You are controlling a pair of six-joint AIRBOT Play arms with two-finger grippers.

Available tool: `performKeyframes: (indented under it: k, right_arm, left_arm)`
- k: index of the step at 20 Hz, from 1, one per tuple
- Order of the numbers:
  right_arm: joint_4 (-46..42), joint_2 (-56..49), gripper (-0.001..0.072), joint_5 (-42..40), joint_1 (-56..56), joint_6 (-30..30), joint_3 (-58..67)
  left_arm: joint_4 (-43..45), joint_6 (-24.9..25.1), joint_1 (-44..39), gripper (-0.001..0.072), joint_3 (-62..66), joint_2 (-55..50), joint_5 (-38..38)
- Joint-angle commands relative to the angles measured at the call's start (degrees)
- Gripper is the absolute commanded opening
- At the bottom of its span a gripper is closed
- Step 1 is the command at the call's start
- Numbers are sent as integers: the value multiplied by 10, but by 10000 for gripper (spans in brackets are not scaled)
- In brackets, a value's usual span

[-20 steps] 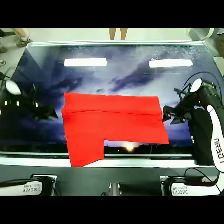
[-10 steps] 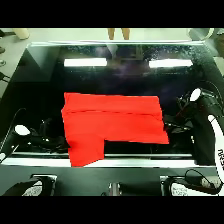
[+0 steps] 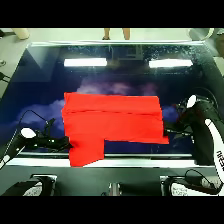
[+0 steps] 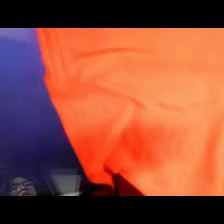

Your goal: Fold the shirts.

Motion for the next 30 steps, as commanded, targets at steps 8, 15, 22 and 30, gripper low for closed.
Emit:
performKeyframes:
  k: [8, 15, 22, 30]
  right_arm:
    - [34, -18, 400, -82, 1, -1, -56]
    - [77, 23, 21, -79, 1, -23, 15]
    - [71, -79, 22, -195, 39, 36, 203]
    - [95, -217, 23, -208, 39, 59, 318]
  left_arm:
    - [0, 3, -3, 30, 5, 2, 11]
    - [16, 1, -3, 24, 177, 28, -6]
    - [20, -13, 2, 23, 409, -155, 15]
    - [19, -34, 13, 24, 626, -368, 16]
